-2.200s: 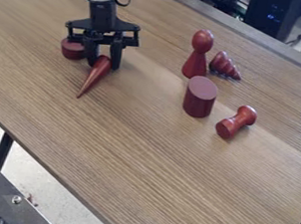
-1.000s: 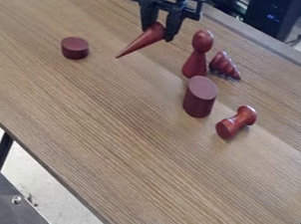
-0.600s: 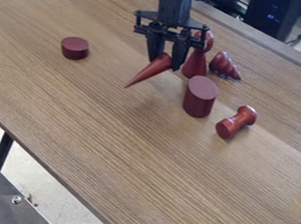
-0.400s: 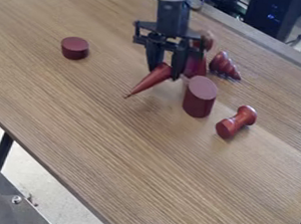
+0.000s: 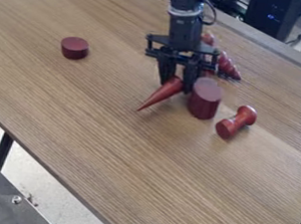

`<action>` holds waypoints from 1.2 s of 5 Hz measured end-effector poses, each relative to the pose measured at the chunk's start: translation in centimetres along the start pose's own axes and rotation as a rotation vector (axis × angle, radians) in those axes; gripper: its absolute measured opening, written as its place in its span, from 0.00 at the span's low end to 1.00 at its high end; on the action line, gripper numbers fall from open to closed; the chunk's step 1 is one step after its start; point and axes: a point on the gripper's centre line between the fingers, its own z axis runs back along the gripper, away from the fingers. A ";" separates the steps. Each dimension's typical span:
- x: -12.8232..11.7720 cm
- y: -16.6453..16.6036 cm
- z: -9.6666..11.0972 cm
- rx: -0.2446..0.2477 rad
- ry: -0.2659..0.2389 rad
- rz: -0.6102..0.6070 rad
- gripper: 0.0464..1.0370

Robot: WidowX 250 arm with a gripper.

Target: Adjust the cone in the middle lower table

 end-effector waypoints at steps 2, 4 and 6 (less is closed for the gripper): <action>-0.6 -0.4 -0.8 0.008 0.049 -0.012 0.77; -1.0 -0.7 -0.9 0.038 0.048 0.015 0.96; -1.8 0.6 5.9 0.149 -0.162 0.105 0.96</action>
